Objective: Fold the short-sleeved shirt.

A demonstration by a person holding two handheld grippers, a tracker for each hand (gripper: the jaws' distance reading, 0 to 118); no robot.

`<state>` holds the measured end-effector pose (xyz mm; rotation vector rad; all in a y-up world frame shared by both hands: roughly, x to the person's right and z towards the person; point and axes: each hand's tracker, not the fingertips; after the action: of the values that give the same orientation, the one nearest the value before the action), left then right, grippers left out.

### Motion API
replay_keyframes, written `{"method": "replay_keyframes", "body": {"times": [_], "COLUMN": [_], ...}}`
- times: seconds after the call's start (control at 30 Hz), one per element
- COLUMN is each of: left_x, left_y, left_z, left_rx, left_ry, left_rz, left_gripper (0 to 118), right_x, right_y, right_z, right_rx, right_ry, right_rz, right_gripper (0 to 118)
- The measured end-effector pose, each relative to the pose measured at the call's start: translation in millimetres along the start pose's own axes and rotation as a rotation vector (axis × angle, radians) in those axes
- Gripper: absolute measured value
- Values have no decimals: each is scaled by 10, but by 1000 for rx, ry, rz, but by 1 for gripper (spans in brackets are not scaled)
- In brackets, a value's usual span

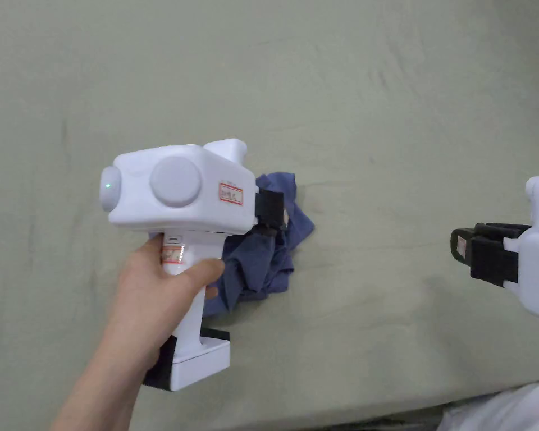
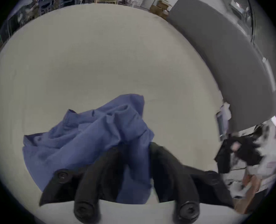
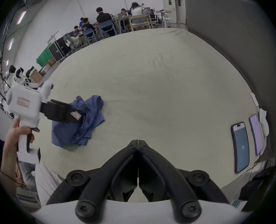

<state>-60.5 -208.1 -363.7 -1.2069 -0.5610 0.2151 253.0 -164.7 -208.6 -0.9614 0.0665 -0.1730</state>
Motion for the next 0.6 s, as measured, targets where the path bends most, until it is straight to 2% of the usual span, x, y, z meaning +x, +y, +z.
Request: {"method": "replay_keyframes", "body": {"times": [0.03, 0.1, 0.2, 0.27, 0.3, 0.33, 0.37, 0.4, 0.47, 0.57, 0.6], "left_x": [-78, -162, -204, -204, -197, -171, -153, -142, -86, 1, 16], "left_y": [-10, -74, -234, -312, -343, -385, -398, -419, -402, -315, -283], "left_z": [177, 639, 1277, 1395, 1351, 1248, 1059, 889, 411, -358, -567], "left_rx": [36, 149, 325, 295, 267, 261, 247, 235, 106, 41, 18], "left_ry": [-64, -55, 109, 222, 240, 264, 277, 255, 138, 11, 40], "left_rz": [53, 89, 33, -1, -70, -124, -110, -93, -100, -103, -108], "left_gripper": [62, 95, 97, 97, 85, 53, 6, 0, 0, 0, 0], "right_x": [14, 15, 9, -8, -22, -43, -60, -69, -75, -54, -41], "right_y": [-12, -32, -46, -51, -54, -60, -69, -76, -87, -95, -100], "right_z": [-15, -40, -89, -122, -129, -130, -127, -121, -107, -74, -48], "right_rx": [-5, -15, -22, -28, -32, -37, -39, -40, -44, -61, -66], "right_ry": [3, 6, 5, 11, 10, 8, 6, 5, 5, -4, -16], "right_rz": [-6, -7, -6, -4, 0, 7, 14, 17, 18, 20, 30], "right_gripper": [2, 2, 2, 2, 2, 2, 2, 2, 2, 2, 2]}}
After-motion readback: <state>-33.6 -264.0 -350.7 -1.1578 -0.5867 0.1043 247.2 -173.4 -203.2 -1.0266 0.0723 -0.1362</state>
